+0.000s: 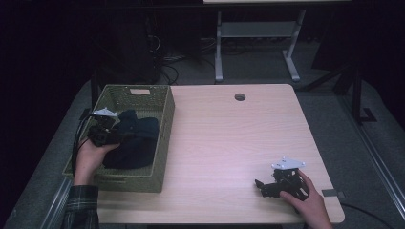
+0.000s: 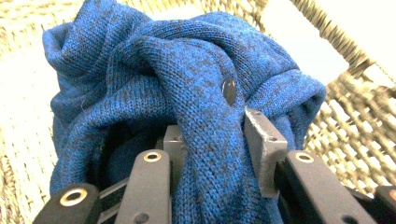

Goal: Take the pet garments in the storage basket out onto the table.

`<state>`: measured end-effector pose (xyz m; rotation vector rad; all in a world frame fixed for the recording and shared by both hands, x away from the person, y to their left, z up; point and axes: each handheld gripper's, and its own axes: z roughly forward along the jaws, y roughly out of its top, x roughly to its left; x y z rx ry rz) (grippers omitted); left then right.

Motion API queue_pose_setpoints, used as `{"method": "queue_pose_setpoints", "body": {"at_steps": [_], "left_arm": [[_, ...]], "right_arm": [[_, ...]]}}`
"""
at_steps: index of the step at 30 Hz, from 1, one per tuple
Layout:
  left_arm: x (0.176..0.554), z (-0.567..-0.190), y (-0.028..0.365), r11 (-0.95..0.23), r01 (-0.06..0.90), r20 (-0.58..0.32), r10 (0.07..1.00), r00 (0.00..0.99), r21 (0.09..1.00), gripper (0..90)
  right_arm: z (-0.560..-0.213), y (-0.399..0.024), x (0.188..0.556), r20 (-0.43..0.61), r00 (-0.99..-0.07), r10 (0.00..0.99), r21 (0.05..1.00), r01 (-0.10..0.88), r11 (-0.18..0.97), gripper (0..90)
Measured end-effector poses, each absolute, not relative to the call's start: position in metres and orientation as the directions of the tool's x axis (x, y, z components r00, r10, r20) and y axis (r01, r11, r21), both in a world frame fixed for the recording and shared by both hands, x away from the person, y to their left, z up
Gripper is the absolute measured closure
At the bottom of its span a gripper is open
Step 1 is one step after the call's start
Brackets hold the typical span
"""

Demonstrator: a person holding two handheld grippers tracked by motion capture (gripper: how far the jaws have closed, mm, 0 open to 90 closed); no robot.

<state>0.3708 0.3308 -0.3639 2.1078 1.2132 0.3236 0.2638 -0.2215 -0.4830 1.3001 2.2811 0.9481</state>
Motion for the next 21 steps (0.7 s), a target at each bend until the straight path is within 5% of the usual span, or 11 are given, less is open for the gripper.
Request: {"method": "queue_pose_setpoints", "body": {"at_steps": [21], "left_arm": [[0.358,-0.312,0.340,-0.303,0.589,-0.128,0.806,0.578,0.749,65.4]], "right_arm": [[-0.483,-0.222,0.264,0.025,-0.520,0.854,0.698,0.621,0.357,0.0]]}}
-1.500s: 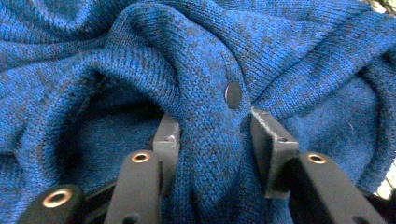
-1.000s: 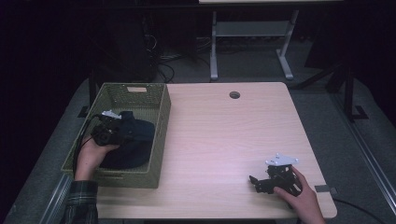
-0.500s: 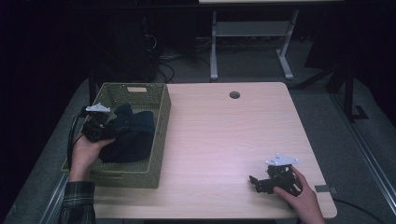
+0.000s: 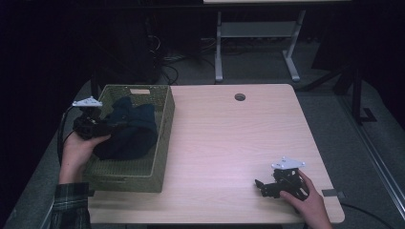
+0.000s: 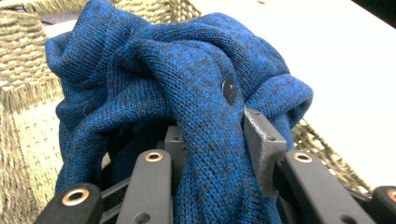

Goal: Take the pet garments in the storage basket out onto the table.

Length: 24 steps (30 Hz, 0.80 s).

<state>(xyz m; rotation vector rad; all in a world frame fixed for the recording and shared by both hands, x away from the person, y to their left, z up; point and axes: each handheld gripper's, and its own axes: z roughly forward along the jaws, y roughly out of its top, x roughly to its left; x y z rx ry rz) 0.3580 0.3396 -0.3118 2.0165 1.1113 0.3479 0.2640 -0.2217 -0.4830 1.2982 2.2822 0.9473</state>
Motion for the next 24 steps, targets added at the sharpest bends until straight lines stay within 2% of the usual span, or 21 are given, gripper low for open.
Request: {"method": "queue_pose_setpoints", "body": {"at_steps": [6,24], "left_arm": [[0.357,-0.292,0.343,-0.281,0.576,-0.154,0.791,0.592,0.768,65.3],[0.354,-0.237,0.322,-0.287,0.486,-0.127,0.745,0.655,0.825,65.2]], "right_arm": [[-0.483,-0.221,0.264,0.029,-0.518,0.855,0.696,0.624,0.355,0.0],[-0.483,-0.221,0.264,0.031,-0.517,0.855,0.696,0.625,0.353,0.0]]}}
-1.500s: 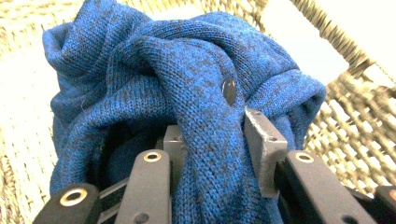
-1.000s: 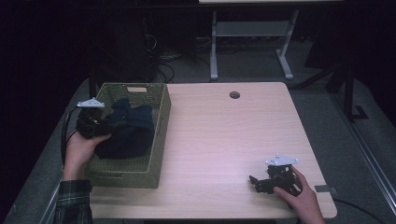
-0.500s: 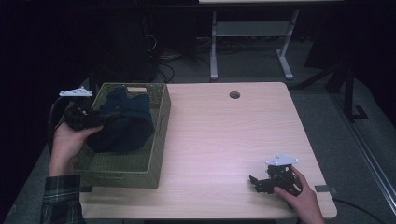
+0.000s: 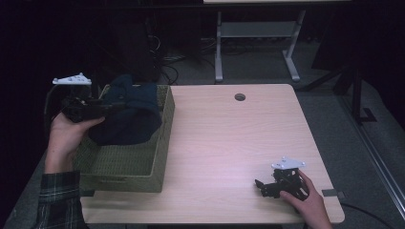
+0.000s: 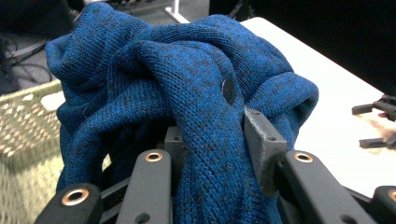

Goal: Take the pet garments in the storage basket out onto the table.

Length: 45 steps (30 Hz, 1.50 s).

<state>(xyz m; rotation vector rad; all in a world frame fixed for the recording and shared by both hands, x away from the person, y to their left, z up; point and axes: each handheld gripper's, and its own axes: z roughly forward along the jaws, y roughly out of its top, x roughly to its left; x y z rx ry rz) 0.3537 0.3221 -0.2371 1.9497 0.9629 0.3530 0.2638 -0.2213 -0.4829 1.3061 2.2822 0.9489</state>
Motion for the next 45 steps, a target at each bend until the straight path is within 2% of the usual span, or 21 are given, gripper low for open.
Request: {"method": "queue_pose_setpoints", "body": {"at_steps": [20,45], "left_arm": [[0.358,-0.217,0.253,-0.322,0.392,-0.121,0.621,0.775,0.862,65.1],[0.366,-0.250,0.158,-0.389,0.360,-0.123,0.516,0.848,0.848,64.8]], "right_arm": [[-0.483,-0.221,0.264,0.030,-0.519,0.854,0.697,0.624,0.354,0.0],[-0.483,-0.221,0.264,0.031,-0.517,0.855,0.698,0.624,0.352,0.0]]}}
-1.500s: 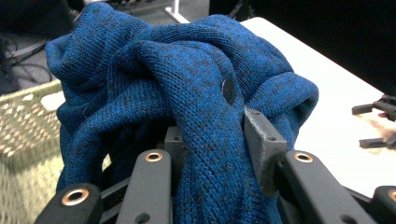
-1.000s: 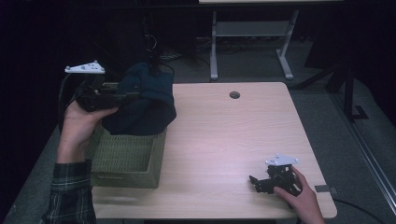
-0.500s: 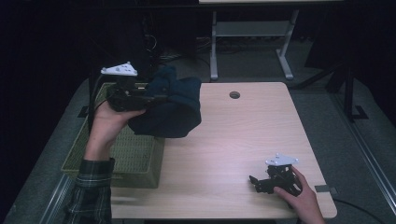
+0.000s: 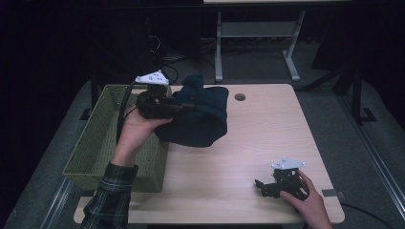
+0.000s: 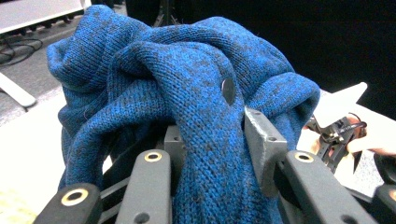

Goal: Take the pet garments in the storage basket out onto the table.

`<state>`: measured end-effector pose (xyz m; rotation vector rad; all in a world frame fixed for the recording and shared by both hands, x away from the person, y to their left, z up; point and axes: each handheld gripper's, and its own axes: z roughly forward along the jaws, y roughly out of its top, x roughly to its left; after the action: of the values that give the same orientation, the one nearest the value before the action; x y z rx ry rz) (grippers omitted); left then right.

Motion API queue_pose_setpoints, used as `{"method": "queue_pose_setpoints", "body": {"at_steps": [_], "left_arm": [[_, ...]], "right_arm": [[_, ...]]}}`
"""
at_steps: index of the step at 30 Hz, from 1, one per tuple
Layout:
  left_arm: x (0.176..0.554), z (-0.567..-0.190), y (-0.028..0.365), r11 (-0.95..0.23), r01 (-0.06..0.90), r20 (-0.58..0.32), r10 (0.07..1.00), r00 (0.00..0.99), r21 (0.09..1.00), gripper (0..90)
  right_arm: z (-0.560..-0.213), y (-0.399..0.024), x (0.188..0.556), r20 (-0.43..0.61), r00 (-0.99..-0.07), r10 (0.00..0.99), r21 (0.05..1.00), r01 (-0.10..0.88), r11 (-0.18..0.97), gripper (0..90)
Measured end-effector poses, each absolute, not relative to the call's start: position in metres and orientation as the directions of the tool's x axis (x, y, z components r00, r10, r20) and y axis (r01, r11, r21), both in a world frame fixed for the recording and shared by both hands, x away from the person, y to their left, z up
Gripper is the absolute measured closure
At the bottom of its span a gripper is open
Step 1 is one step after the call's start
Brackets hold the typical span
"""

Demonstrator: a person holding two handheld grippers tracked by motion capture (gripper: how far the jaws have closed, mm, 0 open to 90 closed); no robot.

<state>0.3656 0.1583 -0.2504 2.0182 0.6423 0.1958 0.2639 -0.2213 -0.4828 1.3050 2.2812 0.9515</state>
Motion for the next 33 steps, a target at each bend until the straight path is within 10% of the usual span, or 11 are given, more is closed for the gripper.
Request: {"method": "queue_pose_setpoints", "body": {"at_steps": [33], "left_arm": [[0.383,-0.325,0.073,-0.460,0.415,-0.182,0.469,0.864,0.785,64.9]], "right_arm": [[-0.483,-0.221,0.264,0.033,-0.521,0.853,0.698,0.623,0.353,0.0]]}}
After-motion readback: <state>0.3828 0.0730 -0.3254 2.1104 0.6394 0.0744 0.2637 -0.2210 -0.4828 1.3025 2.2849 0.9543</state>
